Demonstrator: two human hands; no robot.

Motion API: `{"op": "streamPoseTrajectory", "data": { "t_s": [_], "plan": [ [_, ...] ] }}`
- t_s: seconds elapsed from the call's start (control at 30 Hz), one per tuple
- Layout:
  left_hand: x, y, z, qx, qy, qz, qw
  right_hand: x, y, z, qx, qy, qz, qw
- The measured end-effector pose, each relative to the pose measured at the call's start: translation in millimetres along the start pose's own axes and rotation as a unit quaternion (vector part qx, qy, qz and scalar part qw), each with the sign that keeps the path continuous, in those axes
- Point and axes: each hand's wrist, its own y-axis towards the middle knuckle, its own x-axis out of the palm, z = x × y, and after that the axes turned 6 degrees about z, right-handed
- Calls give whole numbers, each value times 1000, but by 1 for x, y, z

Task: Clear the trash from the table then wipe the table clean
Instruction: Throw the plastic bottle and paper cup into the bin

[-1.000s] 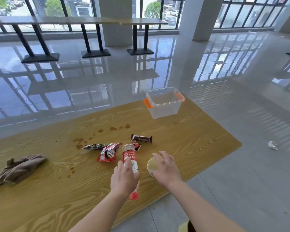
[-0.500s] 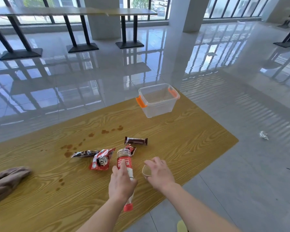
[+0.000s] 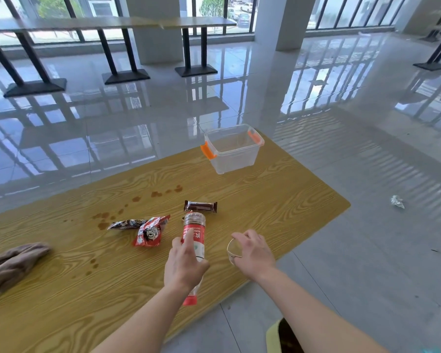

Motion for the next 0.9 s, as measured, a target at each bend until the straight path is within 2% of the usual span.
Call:
{"op": "streamPoseTrajectory", "data": {
  "t_s": [0.43, 0.77, 0.9],
  "plan": [
    [56, -72, 98, 120, -18, -61, 991, -42, -103, 100, 95, 19, 60, 993],
    [152, -145, 147, 197, 36, -126, 972, -27, -197, 199, 227, 38, 44, 972],
    [199, -157, 147, 209, 57, -188, 958, -6, -221, 229, 291, 54, 29, 955]
  ]
}}
